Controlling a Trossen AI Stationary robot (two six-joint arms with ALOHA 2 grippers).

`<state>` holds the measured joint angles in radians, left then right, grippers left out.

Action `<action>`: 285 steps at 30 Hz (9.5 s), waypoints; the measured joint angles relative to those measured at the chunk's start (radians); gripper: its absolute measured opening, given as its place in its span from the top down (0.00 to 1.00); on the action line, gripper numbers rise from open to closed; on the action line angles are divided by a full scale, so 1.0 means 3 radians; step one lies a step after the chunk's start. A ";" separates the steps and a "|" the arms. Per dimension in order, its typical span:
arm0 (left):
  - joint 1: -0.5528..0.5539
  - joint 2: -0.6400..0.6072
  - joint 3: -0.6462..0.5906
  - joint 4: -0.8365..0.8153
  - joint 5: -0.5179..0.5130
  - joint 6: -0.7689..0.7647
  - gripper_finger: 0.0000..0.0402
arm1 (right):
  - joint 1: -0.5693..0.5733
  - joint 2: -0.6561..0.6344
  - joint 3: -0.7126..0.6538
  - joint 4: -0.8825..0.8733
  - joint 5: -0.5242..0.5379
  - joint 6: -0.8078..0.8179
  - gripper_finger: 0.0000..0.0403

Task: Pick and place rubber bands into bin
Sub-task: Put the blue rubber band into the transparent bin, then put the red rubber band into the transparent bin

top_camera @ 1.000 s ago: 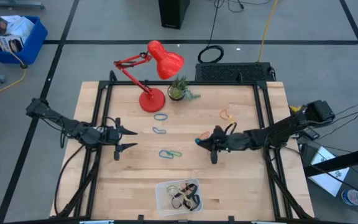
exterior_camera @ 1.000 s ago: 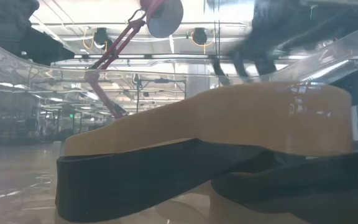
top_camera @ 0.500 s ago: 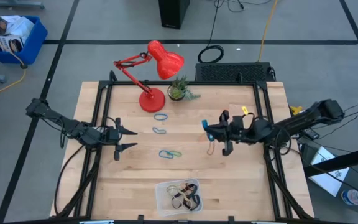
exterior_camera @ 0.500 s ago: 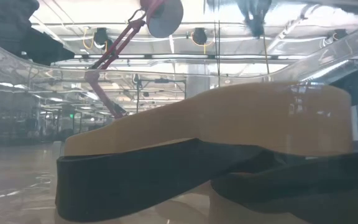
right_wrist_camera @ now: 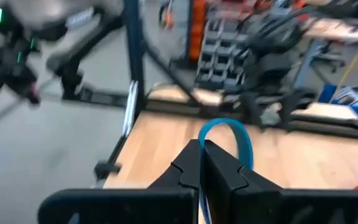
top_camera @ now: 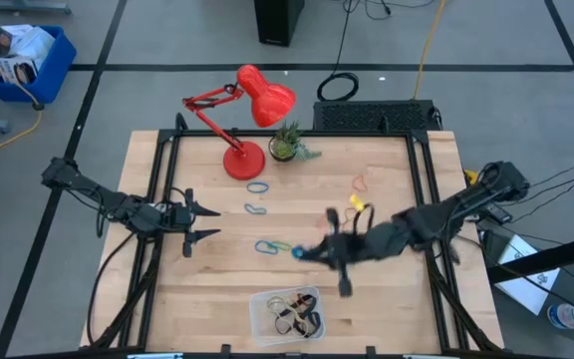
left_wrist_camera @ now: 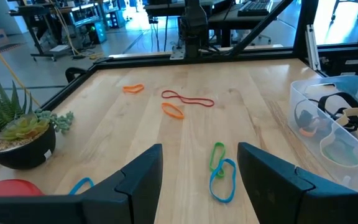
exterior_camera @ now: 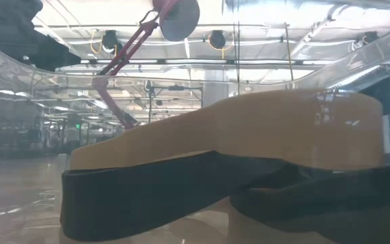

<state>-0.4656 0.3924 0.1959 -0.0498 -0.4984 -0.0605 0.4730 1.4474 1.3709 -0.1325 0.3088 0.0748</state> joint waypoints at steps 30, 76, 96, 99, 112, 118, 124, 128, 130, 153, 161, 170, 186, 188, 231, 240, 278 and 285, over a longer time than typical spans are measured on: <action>0.0001 0.0001 0.0000 0.0001 0.0006 -0.0420 0.47 | 0.0353 0.1781 0.0550 -0.0711 -0.0443 0.0838 0.99; 0.0000 0.0001 0.0000 -0.0005 0.0001 -0.0132 0.47 | 0.0269 0.0143 0.0543 -0.1980 0.0479 0.0132 0.67; 0.0001 0.0001 0.0000 -0.0001 0.0000 0.0013 0.47 | -0.0632 0.0149 -0.1519 -0.0935 -0.0390 0.1000 0.72; 0.0001 0.0001 0.0000 -0.0001 0.0000 0.0013 0.47 | -0.0684 0.0149 -0.1791 -0.0661 -0.0518 0.1125 0.74; 0.0001 0.0001 0.0000 -0.0002 -0.0001 0.0220 0.47 | -0.0682 0.0149 -0.2416 0.0130 -0.0516 0.1194 0.80; 0.0001 0.0001 0.0000 -0.0002 -0.0001 0.0221 0.47 | -0.0681 0.0181 -0.2439 0.0192 -0.0417 0.1079 0.82; 0.0001 0.0000 0.0000 -0.0002 -0.0001 0.0214 0.47 | -0.0681 0.0306 -0.2438 0.0210 -0.0336 0.1023 0.85; 0.0001 0.0000 0.0000 -0.0004 -0.0001 0.0193 0.47 | -0.0674 0.0336 -0.2434 0.0227 -0.0371 0.1032 0.85; 0.0001 0.0001 0.0000 -0.0005 -0.0001 0.0188 0.47 | -0.0672 0.0337 -0.2434 0.0227 -0.0373 0.1033 0.85; 0.0001 0.0001 0.0000 -0.0004 0.0000 0.0186 0.47 | -0.0657 0.0351 -0.2439 0.0376 -0.0510 0.1403 0.85; 0.0001 0.0001 0.0000 -0.0004 0.0000 0.0187 0.47 | -0.0656 0.0351 -0.2439 0.0375 -0.0523 0.1394 0.85; 0.0001 0.0001 0.0000 -0.0004 -0.0001 0.0187 0.47 | -0.0655 0.0350 -0.2439 0.0351 -0.0524 0.1165 0.85; 0.0001 0.0001 0.0000 -0.0004 -0.0001 0.0189 0.47 | -0.0654 0.0349 -0.2439 0.0348 -0.0522 0.1192 0.85; 0.0000 0.0001 0.0000 -0.0004 -0.0001 0.0189 0.47 | -0.0654 0.0349 -0.2439 0.0349 -0.0521 0.1193 0.85; 0.0001 0.0000 0.0000 -0.0004 -0.0001 0.0188 0.47 | -0.0685 0.0347 -0.2442 0.0381 -0.0553 0.1864 0.85; 0.0001 0.0001 0.0000 -0.0004 -0.0001 0.0188 0.47 | -0.0841 0.0345 -0.2437 0.0398 -0.0969 0.2210 0.85; 0.0001 0.0001 0.0000 -0.0004 -0.0001 0.0187 0.47 | -0.1046 0.0355 -0.2447 0.0630 -0.1408 0.2250 0.70; 0.0000 0.0001 0.0000 -0.0004 -0.0001 0.0188 0.47 | -0.1046 0.0355 -0.2447 0.0642 -0.1392 0.2236 0.70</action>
<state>-0.4655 0.3926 0.1959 -0.0509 -0.4988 -0.0041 0.1593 1.5539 0.6369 0.0602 -0.1087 0.7455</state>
